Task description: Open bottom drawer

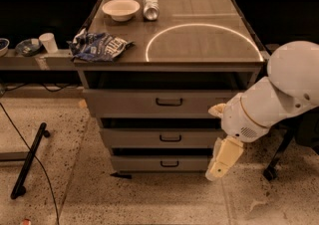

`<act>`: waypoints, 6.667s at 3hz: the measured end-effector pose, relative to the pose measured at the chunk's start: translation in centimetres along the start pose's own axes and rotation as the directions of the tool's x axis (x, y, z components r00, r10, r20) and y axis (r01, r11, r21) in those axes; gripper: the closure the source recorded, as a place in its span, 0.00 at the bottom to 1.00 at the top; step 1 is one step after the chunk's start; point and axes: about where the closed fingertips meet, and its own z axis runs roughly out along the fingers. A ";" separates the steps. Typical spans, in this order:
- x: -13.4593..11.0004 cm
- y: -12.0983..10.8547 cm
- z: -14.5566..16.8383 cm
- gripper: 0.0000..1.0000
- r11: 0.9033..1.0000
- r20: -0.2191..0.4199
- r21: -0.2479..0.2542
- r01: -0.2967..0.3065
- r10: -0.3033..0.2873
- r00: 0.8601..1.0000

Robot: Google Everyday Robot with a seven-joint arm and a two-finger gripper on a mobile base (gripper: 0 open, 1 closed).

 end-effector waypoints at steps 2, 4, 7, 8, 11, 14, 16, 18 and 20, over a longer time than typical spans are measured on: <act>1.5 0.6 3.3 0.00 0.989 0.129 0.141 0.042 -0.060 0.990; 1.8 -0.1 3.3 0.00 0.974 0.119 0.216 0.074 -0.101 0.988; 2.6 -4.1 16.7 0.00 0.986 0.262 0.105 0.130 -0.154 0.953; 3.5 -4.3 19.2 0.00 0.990 0.354 0.085 0.116 -0.139 0.925; 6.8 -7.3 23.2 0.00 0.993 0.296 0.097 0.069 -0.094 0.951; 13.2 -11.4 29.6 0.00 0.926 0.072 0.333 0.175 -0.210 0.975; 15.7 -11.5 31.6 0.00 0.950 0.209 0.257 0.179 -0.236 0.949; 21.8 -14.8 38.2 0.00 0.952 0.283 0.175 0.252 -0.294 0.913; 25.0 -19.3 41.4 0.00 0.933 0.148 0.237 0.272 -0.312 0.939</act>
Offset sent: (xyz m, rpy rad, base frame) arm 0.0556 0.0021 -0.0578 0.1885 -0.6575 -0.1952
